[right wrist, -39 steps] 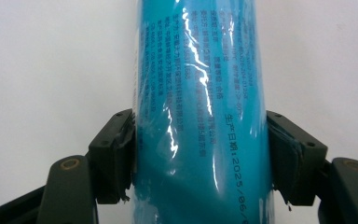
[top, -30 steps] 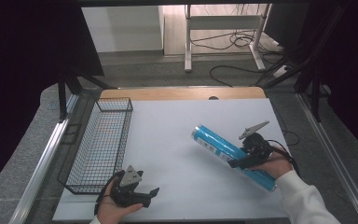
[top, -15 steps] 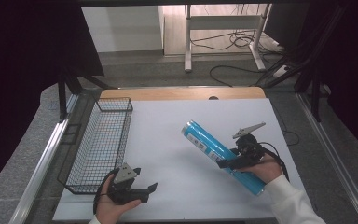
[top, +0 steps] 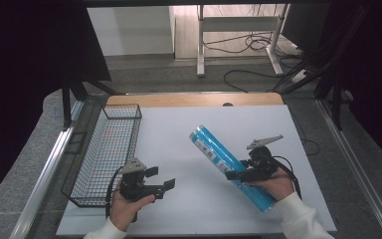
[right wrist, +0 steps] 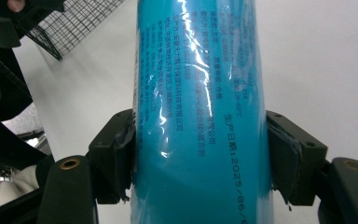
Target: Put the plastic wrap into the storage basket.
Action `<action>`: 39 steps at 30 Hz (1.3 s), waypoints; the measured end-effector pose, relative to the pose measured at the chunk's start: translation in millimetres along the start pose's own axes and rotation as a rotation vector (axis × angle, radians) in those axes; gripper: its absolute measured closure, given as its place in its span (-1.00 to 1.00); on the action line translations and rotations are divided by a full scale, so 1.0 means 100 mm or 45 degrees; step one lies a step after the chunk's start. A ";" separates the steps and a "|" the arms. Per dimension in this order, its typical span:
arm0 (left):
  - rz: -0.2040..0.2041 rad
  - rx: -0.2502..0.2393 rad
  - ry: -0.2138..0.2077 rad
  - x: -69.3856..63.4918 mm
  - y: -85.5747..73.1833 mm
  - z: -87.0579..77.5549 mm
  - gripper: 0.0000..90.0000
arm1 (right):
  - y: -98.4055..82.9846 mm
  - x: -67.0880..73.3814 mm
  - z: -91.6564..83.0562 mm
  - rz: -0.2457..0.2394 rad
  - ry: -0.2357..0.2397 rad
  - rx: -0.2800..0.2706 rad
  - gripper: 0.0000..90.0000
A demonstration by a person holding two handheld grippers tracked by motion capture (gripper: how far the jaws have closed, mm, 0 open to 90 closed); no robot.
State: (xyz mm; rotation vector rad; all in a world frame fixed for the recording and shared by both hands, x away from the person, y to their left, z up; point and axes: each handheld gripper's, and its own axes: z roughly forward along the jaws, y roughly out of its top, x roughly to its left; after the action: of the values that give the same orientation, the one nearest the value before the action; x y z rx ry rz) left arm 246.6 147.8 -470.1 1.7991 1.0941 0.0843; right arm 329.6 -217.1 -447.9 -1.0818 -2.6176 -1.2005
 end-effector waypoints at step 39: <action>-0.434 -0.132 -0.569 0.27 0.23 0.80 -0.52 | 0.21 0.56 0.65 -0.030 0.088 -0.153 -0.28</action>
State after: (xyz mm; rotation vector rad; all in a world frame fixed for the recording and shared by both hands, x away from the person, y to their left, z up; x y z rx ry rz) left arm 317.1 108.3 -504.3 1.4240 1.0288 -0.4377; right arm 314.6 -130.8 -461.3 -1.0108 -2.5423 -1.3906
